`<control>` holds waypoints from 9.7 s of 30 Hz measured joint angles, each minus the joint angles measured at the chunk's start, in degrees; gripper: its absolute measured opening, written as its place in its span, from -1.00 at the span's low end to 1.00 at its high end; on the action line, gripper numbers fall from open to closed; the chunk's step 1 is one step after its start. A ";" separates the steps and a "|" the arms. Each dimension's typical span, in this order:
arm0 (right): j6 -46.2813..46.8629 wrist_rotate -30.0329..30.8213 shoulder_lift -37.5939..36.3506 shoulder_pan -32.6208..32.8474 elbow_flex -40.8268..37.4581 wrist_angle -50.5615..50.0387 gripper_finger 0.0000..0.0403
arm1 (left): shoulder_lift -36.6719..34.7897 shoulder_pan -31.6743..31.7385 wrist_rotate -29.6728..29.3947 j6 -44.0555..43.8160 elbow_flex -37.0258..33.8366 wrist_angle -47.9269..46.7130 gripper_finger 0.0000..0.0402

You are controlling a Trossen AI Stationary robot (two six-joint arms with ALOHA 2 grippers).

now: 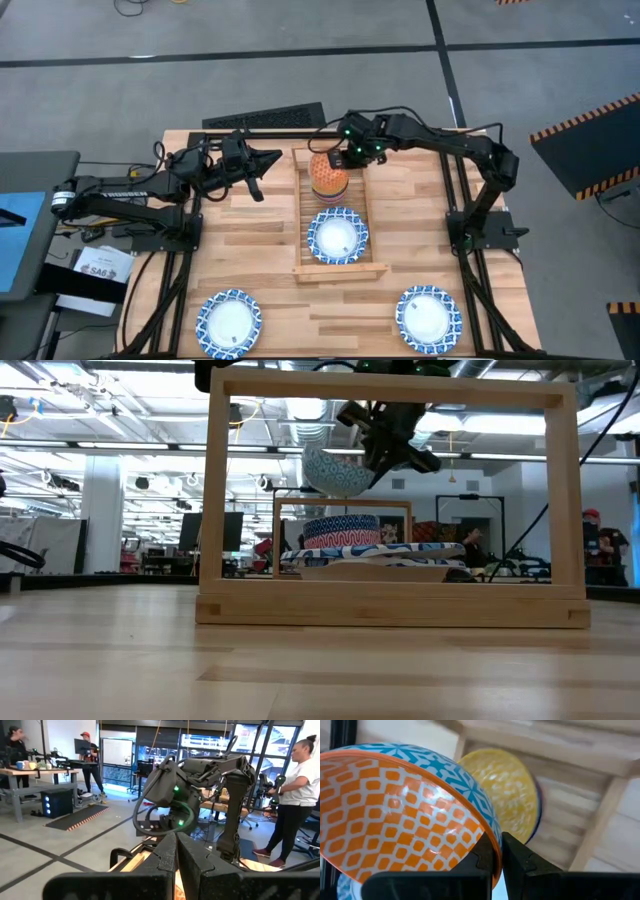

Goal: Place and stack bowls onto a shelf
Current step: Stack the orange bowl on top of the yellow bowl on the shelf, then stack the blue white bowl on top of the blue white bowl on the shelf

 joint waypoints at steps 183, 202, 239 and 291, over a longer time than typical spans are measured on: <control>-31.58 -7.94 -41.72 1.17 -42.32 44.31 -0.86 | 13.45 5.92 20.83 -18.88 41.06 -72.60 -1.00; -33.27 -8.08 -48.50 -3.67 -39.22 41.29 -0.83 | 44.92 1.05 28.18 -22.70 37.90 -55.26 -1.00; -36.26 -7.79 -48.41 -5.18 -39.23 37.46 -0.83 | 45.09 -5.92 19.20 -56.83 23.65 -35.12 -0.63; -27.24 -13.94 -46.85 -2.51 -29.83 6.44 -0.61 | -7.76 -6.54 -6.10 -24.26 -14.88 5.49 -0.14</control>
